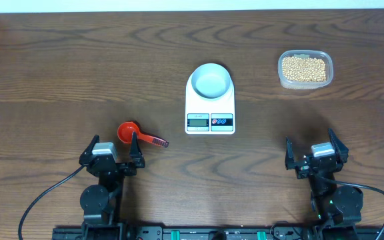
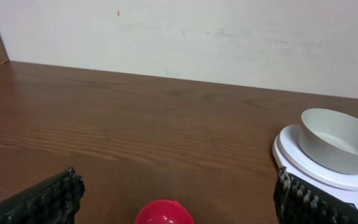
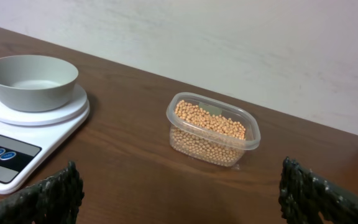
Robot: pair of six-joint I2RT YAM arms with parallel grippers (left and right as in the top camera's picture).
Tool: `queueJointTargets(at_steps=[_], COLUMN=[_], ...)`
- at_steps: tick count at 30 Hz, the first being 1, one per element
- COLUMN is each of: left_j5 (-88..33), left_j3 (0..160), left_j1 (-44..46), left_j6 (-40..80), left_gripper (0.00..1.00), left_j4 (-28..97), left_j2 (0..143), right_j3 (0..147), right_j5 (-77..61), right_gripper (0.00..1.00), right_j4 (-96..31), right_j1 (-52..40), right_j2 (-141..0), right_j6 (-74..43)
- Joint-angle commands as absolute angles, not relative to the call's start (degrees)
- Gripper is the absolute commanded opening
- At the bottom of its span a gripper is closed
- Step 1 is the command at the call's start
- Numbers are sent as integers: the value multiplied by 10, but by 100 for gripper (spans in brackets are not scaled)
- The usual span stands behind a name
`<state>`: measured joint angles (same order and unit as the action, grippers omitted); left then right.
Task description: Scoop item into bowl and weigh 50g on scale
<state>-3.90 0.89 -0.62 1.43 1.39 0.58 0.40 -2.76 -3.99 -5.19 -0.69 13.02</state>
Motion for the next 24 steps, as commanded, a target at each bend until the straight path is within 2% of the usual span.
queueJointTargets(at_steps=[1,24], left_j5=[-43,3], left_j3=[2,2], left_j1=[-6,-6], left_j6=[7,-8], left_gripper=[100,100], left_j4=[38,15], left_j2=[2,2], right_j3=[3,3], right_j5=[-25,-25], right_gripper=[99,99], right_j4=[-42,-42], right_j1=[-57,-57], right_j2=[-3,-3], right_j6=[125,125])
